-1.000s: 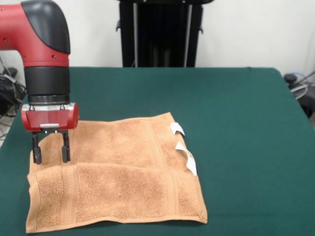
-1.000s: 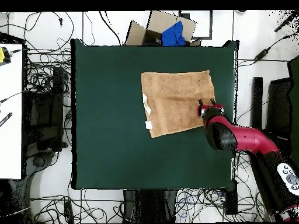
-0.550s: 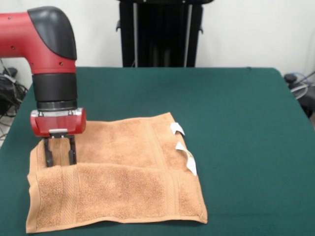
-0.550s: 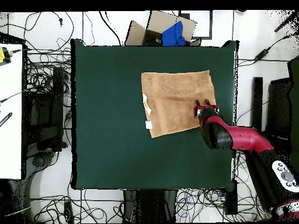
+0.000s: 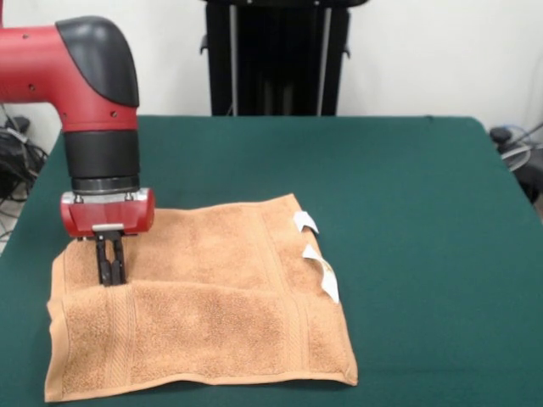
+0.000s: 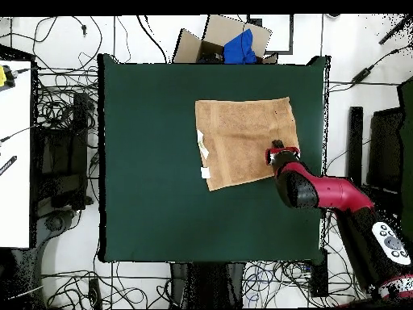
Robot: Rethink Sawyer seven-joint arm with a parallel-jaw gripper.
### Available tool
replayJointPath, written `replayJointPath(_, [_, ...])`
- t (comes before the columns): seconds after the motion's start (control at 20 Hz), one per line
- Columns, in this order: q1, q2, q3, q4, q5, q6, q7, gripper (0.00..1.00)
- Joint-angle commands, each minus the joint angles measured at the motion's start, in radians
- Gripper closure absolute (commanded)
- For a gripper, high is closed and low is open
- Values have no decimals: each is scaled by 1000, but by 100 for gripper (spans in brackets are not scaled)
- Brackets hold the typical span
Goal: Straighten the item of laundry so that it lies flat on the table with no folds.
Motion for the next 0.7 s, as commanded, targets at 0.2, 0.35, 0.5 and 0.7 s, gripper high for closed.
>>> replayJointPath(0.2, [67, -10, -140, 20, -28, -73, 115, 100])
replayJointPath(0.35, [68, -19, -156, 45, -17, -80, 118, 100])
replayJointPath(0.5, [70, -32, -170, 75, -6, -86, 125, 100])
replayJointPath(0.7, [68, -76, -187, 133, 12, -86, 136, 100])
